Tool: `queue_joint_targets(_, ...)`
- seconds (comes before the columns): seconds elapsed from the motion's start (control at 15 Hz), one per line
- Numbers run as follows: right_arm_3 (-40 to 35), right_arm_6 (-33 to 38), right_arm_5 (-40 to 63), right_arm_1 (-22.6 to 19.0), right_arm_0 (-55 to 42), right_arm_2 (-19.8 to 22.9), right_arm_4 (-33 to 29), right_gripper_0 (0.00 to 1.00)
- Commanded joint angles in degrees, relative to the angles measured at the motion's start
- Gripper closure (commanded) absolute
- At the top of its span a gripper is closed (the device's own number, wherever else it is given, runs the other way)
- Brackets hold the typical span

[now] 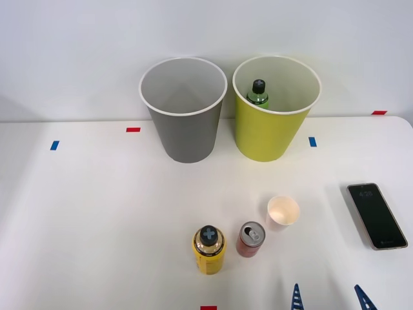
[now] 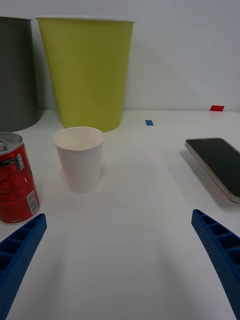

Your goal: Put cans in the gray bin, plastic bottles in the light green bin

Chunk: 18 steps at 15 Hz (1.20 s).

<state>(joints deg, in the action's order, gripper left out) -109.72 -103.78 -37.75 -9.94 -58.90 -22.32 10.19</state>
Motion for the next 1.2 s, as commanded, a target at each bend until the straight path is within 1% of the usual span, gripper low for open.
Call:
queue_joint_targets(0.07, 0.03, -0.02, 0.05, 0.01, 0.01, 0.00, -0.08, 0.00)
queue_joint_targets(1.2, 0.03, -0.02, 0.05, 0.01, 0.01, 0.00, -0.08, 0.00)
